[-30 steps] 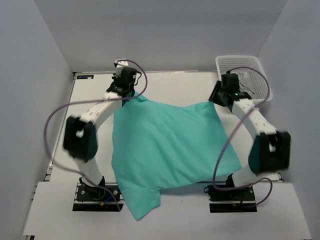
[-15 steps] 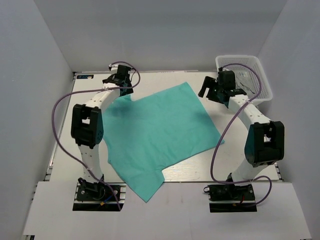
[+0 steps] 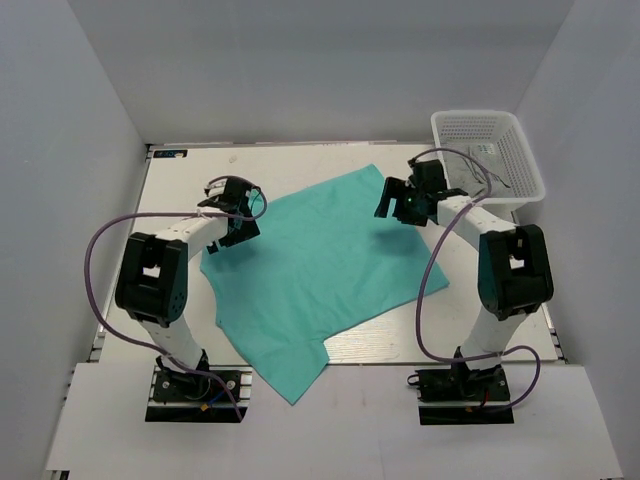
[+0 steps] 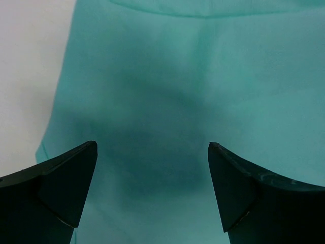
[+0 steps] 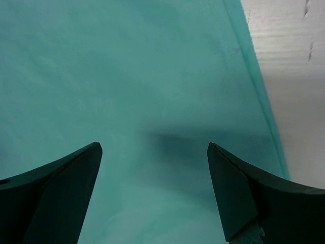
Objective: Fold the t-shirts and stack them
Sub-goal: Flatten out the tshirt, then grap the side of the flattened tshirt closest away from the robot with both arms
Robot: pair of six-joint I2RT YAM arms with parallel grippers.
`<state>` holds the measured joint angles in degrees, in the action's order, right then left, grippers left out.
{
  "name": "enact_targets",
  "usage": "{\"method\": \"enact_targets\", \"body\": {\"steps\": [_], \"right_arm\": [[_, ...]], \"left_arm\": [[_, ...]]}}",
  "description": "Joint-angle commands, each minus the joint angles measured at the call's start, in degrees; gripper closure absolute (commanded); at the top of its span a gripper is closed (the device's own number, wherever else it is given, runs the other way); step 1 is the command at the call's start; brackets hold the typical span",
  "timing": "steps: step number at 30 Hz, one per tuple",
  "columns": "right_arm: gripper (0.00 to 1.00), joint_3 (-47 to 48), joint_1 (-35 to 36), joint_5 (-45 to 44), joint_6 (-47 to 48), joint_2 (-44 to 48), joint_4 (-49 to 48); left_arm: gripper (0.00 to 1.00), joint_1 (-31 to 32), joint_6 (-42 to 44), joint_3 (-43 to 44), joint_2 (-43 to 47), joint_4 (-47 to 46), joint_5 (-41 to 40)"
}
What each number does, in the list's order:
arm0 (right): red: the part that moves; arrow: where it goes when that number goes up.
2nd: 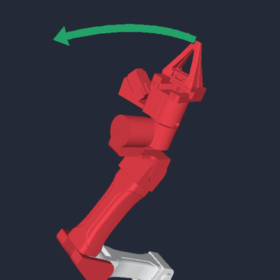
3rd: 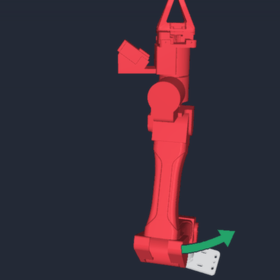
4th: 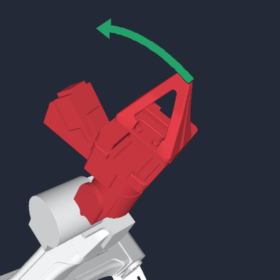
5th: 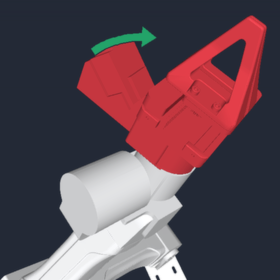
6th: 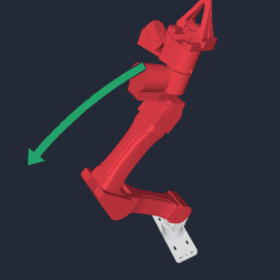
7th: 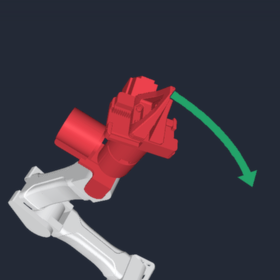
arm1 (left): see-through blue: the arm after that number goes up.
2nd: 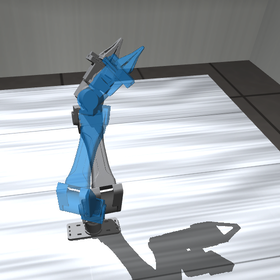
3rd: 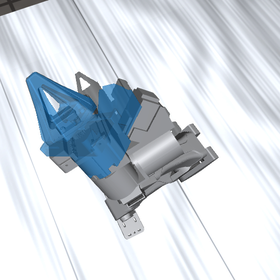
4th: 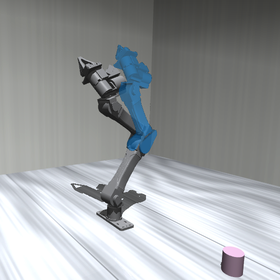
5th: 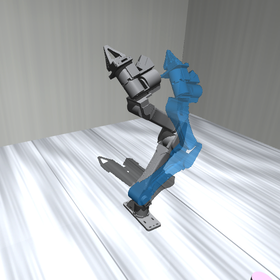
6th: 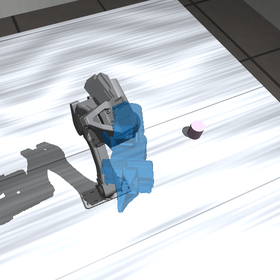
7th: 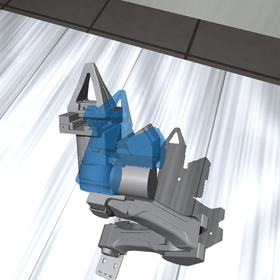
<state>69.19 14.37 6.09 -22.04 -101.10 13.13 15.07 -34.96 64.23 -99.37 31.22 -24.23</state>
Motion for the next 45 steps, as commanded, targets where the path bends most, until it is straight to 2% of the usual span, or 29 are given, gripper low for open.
{"method": "enact_targets", "body": {"steps": [1,4,8,11,12,15,19,20,24,28,30,32,33,34,37,38,40,41,45], "right_arm": [[0.1,-2.39,0.31,2.09,-0.37,-1.64,-2.05],[0.1,-4.23,0.22,-1.59,-1.95,-2.61,-1.88],[0.1,-7.31,0.31,-2.92,-3.97,-2.7,-3.45],[0.1,-7.5,0.13,-5.21,-6.25,-4.27,-3.55],[0.1,-7.05,-0.22,-5.56,-6.69,-4.89,-3.2],[0.1,-3.81,-0.39,-7.84,-7.75,-7.62,-2.67],[0.1,1.2,-0.57,-8.98,-8.98,-10.78,-0.3],[0.1,3.13,-0.57,-9.16,-8.81,-10.87,-0.12],[0.1,7.44,-0.13,-8.11,-4.69,-9.56,0.67],[0.1,9.83,0.48,-6.53,-2.83,-4.48,2.43],[0.1,5.81,0.57,-6.88,-3.01,-0.43,1.12],[0.1,2.55,0.57,-7.4,-4.23,5.71,-0.37],[0.1,-2.95,0.22,-7.41,-4.5,7.22,-0.73],[0.1,-4.75,0.39,-7.58,-5.28,10.36,-2.47],[0.1,-11.61,0.13,-8.98,-6.96,18.62,-3.54],[0.1,-13.1,0.48,-9.51,-7.4,19.79,-3.37],[0.1,-14.78,0.22,-11.35,-9.33,23.73,-2.67],[0.1,-16.44,0.31,-11.8,-9.68,24.71,-2.84],[0.1,-22.42,0.13,-13.29,-11.97,29.72,-5.91]], "left_arm": [[0.0,-0.13,-1.69,-0.07,-0.29,-3.98,3.48],[0.0,-0.13,1.63,2.21,-5.38,-8.53,4.89],[0.0,-1.18,4.71,12.48,-15.92,-7.93,3.84],[0.0,-1.71,10.33,21.44,-25.38,-9.69,6.73],[0.0,-1.71,11.13,28.43,-28.04,-8.73,7.26],[0.0,-1.71,14.47,41.8,-36.73,-3.28,7.88],[0.0,-1.71,17.03,54.93,-42.99,0.32,8.76],[0.0,-1.71,17.03,58.96,-43.62,2.24,8.76],[0.0,-2.24,18.17,63.65,-42.31,2.79,9.54],[0.0,-2.24,18.17,65.94,-35.56,5.69,10.08],[0.0,-2.24,17.04,61.65,-27.69,6.83,10.61],[0.0,-1.02,15.46,50.87,-20.72,6.75,10.08],[0.0,-1.01,13.53,46.04,-16.94,5.79,9.47],[0.0,-1.01,11.69,36.77,-9.42,5.08,8.59],[0.0,-0.48,4.22,23.43,-0.32,6.91,8.58],[0.0,-0.48,2.37,20.53,5.45,8.05,9.63],[0.0,-0.48,-1.14,10.25,11.54,8.86,13.92],[0.0,0.22,-1.16,6.39,18.27,8.86,18.64],[0.0,1.28,-6.69,-13.11,31.05,9.72,24.31]]}}
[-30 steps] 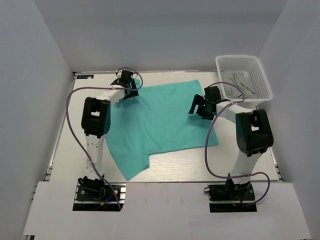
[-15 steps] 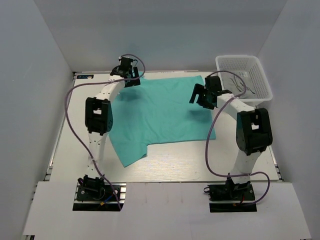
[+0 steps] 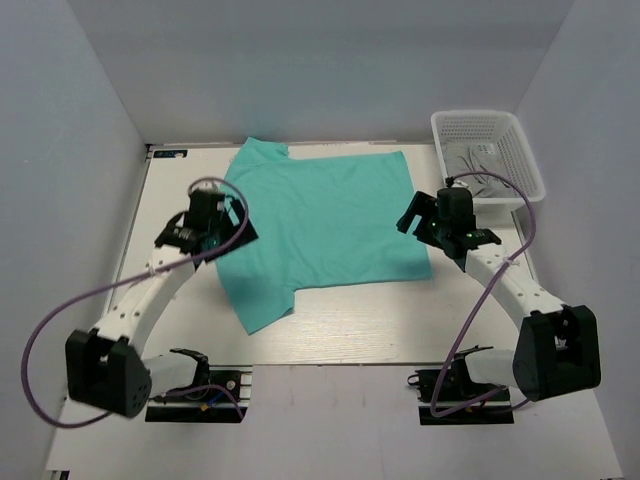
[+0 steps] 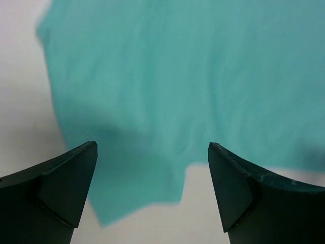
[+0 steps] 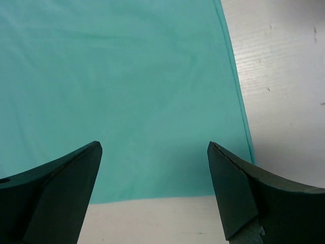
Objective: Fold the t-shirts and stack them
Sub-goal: Grap the side of the flattened tshirt closest away from the robot with both arms
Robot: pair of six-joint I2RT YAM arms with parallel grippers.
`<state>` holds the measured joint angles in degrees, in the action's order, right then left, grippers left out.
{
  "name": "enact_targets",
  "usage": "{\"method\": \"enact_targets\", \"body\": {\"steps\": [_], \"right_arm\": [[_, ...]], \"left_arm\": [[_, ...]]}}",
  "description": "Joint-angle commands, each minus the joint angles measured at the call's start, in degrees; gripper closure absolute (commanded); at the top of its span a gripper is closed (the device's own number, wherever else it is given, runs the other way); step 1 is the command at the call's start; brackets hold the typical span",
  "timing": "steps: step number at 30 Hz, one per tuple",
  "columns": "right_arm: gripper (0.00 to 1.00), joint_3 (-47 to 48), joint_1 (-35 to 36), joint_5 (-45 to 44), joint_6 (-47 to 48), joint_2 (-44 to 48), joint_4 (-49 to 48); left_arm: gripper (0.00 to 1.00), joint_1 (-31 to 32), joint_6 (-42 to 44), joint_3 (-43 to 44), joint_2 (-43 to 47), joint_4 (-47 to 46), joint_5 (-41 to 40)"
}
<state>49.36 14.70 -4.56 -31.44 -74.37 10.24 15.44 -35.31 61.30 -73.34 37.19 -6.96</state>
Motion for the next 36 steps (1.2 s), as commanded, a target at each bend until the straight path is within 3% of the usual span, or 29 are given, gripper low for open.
{"method": "enact_targets", "body": {"steps": [1,5,8,12,22,24,27,31,36], "right_arm": [[0.1,-2.69,-0.28,-3.87,-3.09,3.26,-3.03],[0.1,-3.48,-0.55,-5.11,-3.71,3.36,-2.15],[0.1,-4.45,-0.72,-1.97,-4.59,2.57,-3.38],[0.1,-5.33,-0.9,1.04,-5.56,0.19,-4.7],[0.1,-6.03,-1.95,-1.15,-5.56,0.62,-0.14],[0.1,-6.73,-2.04,-1.16,-5.65,1.68,0.74],[0.1,-8.4,-2.48,-2.55,-6.26,3.35,1.45],[0.1,-9.37,-2.83,-2.82,-6.35,4.93,1.8],[0.1,-9.99,-3.62,-2.83,-6.62,5.72,3.29]], "left_arm": [[0.0,1.51,-7.31,-12.58,11.31,6.55,7.66],[0.0,2.14,-10.99,-19.98,24.43,15.35,11.44],[0.0,2.66,-12.75,-25.51,27.81,17.47,15.31],[0.0,3.19,-14.16,-30.53,26.59,15.03,18.48],[0.01,3.72,-17.51,-34.31,20.0,8.61,13.39],[0.07,3.72,-17.51,-34.92,19.3,6.77,12.77],[0.26,3.72,-17.51,-36.07,17.45,3.69,13.28],[0.4,3.72,-16.99,-38.53,15.08,0.09,13.82],[0.48,3.72,-16.28,-38.54,11.82,-1.86,12.42]]}}
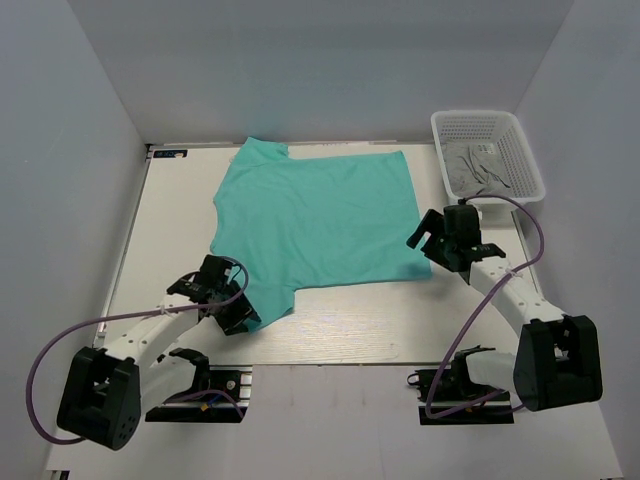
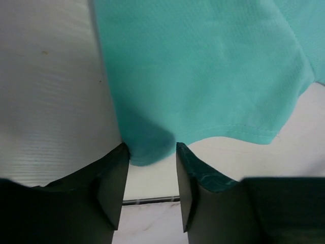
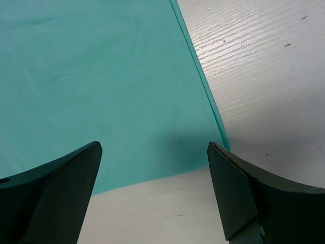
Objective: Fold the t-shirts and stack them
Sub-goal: Grap the side of the flattened tshirt closest away from the robot with both arms
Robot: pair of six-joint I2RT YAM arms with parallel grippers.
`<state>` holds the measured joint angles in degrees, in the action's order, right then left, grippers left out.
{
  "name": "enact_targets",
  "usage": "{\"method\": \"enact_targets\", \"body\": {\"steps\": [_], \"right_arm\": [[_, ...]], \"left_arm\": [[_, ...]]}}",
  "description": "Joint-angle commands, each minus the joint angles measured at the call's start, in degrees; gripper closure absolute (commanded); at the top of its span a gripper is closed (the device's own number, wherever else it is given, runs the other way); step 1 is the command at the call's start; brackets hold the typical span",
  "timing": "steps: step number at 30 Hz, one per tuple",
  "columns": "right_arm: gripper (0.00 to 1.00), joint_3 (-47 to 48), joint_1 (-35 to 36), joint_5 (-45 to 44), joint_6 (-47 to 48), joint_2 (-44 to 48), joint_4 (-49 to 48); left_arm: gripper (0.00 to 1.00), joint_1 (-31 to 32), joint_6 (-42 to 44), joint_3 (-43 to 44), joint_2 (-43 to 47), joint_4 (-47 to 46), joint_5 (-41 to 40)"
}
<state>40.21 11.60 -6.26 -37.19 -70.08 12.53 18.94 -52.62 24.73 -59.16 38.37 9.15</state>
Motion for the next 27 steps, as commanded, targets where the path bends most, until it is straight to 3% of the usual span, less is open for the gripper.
{"method": "enact_targets", "body": {"steps": [1,3,4,5,6,13,18,25,27], "right_arm": [[0.1,-0.92,-0.61,-1.12,-1.04,1.62,1.0],[0.1,-1.35,-0.78,-1.38,-0.95,1.7,1.44],[0.1,-1.45,-0.78,-1.56,-0.95,1.62,1.61],[0.1,-1.45,-0.7,-2.43,-0.95,1.7,2.14],[0.1,-1.71,-0.96,-2.7,-1.04,1.71,2.66],[0.1,-2.68,-1.22,-9.73,0.1,0.65,8.72],[0.11,-4.26,-1.05,-5.97,-0.25,-1.8,6.37],[0.25,-4.08,-1.22,-1.92,-2.19,-6.73,4.34],[0.37,-3.91,-1.31,-1.21,-2.36,-7.17,4.78]], "left_arm": [[0.49,0.22,1.03,-1.27,-2.37,-3.04,-4.22],[0.58,0.22,1.82,-0.48,-3.16,-3.04,-4.75],[0.67,0.22,2.34,-0.47,-3.77,-3.04,-4.75],[0.79,0.22,2.35,0.05,-3.77,-3.56,-4.75],[1.0,0.22,2.35,0.05,-4.3,-3.57,-4.75],[1.0,0.22,3.92,2.33,-3.34,-0.93,-5.37],[1.0,0.22,4.46,3.56,-1.49,-0.05,-4.75],[1.0,0.22,4.98,5.42,-1.49,0.65,-4.23],[1.0,0.22,4.98,6.55,-1.49,1.35,-4.23]]}}
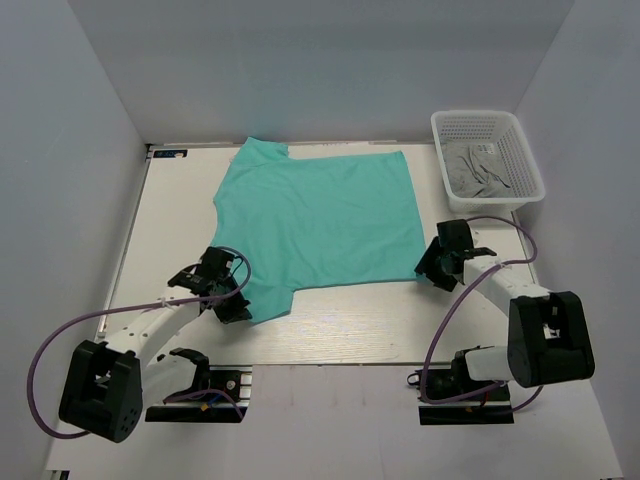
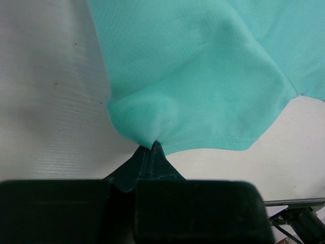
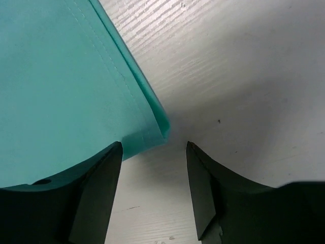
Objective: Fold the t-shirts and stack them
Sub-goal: Grap the side of the flattened tshirt closest away from the robot with both arms, then fold the flattened tshirt in 1/3 of the way
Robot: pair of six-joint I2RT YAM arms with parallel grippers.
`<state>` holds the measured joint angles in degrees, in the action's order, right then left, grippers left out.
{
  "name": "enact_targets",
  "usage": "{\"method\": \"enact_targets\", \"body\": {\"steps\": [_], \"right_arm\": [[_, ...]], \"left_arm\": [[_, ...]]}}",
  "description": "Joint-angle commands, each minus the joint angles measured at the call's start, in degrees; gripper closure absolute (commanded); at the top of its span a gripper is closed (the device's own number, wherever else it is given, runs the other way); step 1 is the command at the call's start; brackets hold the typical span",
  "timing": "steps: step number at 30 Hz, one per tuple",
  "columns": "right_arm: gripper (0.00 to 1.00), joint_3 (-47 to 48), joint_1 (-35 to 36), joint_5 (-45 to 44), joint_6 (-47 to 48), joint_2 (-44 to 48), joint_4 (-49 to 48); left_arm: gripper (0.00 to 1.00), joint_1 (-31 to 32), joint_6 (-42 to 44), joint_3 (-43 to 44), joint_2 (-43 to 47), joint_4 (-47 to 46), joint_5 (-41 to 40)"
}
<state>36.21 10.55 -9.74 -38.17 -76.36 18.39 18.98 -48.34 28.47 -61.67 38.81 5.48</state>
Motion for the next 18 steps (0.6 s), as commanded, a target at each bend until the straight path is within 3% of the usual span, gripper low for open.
{"method": "enact_targets", "body": {"steps": [1,2,3,5,11,18], "right_arm": [[0.42,0.35,-0.26,2.27,-1.55,-0.9,-0.38],[0.51,0.7,-0.18,2.27,-1.47,-0.9,-0.03],[0.77,0.8,-0.26,2.09,-1.38,-0.72,0.15],[1.0,1.06,-0.26,2.0,-1.29,-0.2,0.42],[1.0,5.88,-0.17,3.5,-0.59,-0.19,0.77],[1.0,14.49,-0.26,3.67,1.17,-3.18,2.87]], "left_arm": [[1.0,0.18,1.22,2.82,1.02,0.92,-0.55],[1.0,0.18,1.23,3.69,0.5,0.92,-0.55],[1.0,0.18,1.23,4.57,0.5,0.92,-0.55],[1.0,0.18,1.75,6.15,0.5,0.92,-0.55],[1.0,0.18,2.28,12.31,-0.56,-2.5,0.77],[1.0,-1.05,4.21,22.05,-9.07,-3.29,-2.22]]}}
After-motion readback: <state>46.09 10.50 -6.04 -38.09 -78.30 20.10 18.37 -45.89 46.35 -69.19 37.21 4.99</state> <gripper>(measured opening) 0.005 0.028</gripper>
